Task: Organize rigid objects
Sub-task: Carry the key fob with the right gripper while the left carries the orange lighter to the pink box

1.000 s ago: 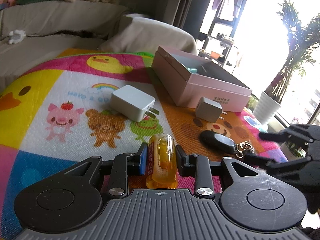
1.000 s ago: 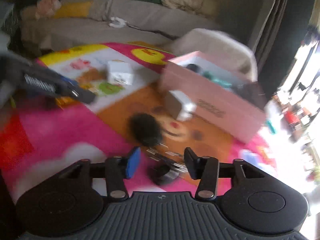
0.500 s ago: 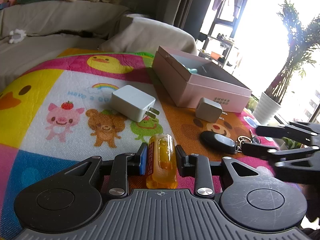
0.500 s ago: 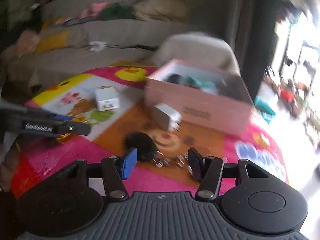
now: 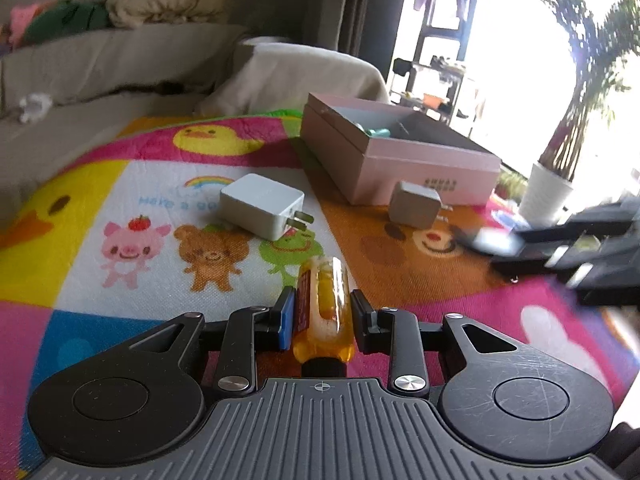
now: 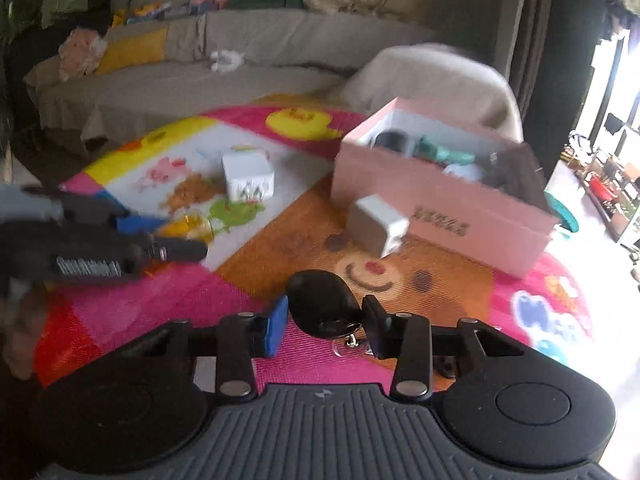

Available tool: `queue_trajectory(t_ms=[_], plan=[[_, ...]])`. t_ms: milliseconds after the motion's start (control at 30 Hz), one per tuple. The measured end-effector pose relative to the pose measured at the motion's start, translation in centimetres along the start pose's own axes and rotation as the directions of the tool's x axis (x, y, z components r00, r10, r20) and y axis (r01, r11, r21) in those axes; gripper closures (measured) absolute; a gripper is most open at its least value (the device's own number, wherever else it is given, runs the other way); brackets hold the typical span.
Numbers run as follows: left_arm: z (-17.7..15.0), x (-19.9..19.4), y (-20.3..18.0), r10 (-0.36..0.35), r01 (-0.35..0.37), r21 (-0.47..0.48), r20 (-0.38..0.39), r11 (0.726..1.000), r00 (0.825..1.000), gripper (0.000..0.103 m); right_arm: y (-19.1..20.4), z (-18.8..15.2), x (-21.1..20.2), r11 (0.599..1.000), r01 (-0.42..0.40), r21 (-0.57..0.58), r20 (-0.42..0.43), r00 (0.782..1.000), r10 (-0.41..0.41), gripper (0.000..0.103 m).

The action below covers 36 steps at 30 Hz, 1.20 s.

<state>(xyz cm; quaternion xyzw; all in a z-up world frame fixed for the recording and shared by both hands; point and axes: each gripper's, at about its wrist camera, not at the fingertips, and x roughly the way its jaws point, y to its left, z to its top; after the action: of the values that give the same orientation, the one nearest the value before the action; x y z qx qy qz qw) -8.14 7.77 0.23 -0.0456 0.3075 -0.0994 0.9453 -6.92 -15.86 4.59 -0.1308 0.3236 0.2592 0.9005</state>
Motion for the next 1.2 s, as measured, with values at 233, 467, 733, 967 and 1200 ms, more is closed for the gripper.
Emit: queue_trajectory(t_ms=[233,467,733,967,1200], plan=[[0.1,-0.2,-1.1,0.05,-0.049,0.038,-0.02,0.998,0.999,0.071,-3.7,2.8,-7.8,0.99,0.01,0.143,0.158,0.987,-0.033,0.063],[0.9,-2.2,-4.0,-0.082,0.09,0.14,-0.06,0.986,0.995,0.071,-5.6,3.9,-13.1,0.983,0.064,0.172,0.296,0.949,-0.113,0.063],[9.9,0.7,-7.6,-0.118,0.115,0.234,-0.002,0.965,0.993,0.071,-6.6,2.6,-15.0,0.983,0.047,0.179,0.36,0.927,-0.11,0.063],[18.0,10.2,-8.3,-0.099,0.103,0.108,-0.038,0.989,0.994,0.07,-8.5,1.5,-13.5,0.972,0.081,0.223,0.327,0.933,-0.153,0.063],[16.8,13.4,-5.9,-0.089,0.088,-0.028,-0.056,0.996,0.994,0.071,-9.9,0.8,-12.6,0.963,0.121,0.241,0.292,0.937,-0.191,0.063]])
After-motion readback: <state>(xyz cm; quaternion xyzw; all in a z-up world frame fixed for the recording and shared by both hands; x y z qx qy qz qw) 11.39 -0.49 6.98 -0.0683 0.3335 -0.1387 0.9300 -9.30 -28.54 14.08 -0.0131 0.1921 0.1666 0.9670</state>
